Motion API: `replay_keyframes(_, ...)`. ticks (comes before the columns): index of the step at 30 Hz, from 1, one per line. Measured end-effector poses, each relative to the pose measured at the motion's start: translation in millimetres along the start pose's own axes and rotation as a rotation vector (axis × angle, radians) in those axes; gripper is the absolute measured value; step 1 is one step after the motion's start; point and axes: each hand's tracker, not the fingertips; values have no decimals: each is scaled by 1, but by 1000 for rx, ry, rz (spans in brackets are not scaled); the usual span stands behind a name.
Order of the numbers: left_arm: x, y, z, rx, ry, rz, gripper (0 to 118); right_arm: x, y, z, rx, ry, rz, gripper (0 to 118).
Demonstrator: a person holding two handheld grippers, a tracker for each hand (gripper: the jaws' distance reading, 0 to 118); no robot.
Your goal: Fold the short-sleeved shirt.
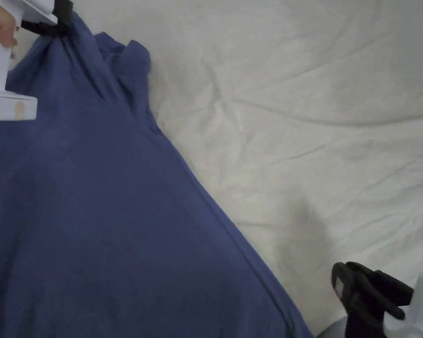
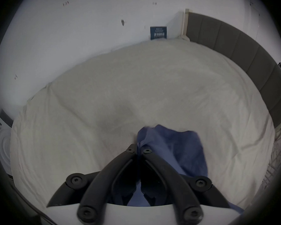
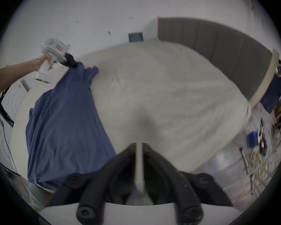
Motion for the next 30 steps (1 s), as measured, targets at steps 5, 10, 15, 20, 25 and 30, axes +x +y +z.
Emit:
replay_keyframes(5,-11,11,21,57,2,33,3,-5,-22,-23,-203,-22,-9,118)
replay_keyframes(10,-21,14,39,84,6,53,3,-6,-27,-24,-252,-36,63,97)
replay_keyframes(15,-22,6,47,94,50,38,3,-42,-75,-22,-261,17,79,8)
replay_keyframes(20,-13,-15,78,108,69,87,3,-44,-79,-15,-248,33,110,6)
replay_keyframes(25,-24,-27,148,177,57,140,3,-27,-43,45,-84,152,61,6)
replay_keyframes(30,-60,-29,234,369,94,256,3,-24,26,122,193,180,210,6)
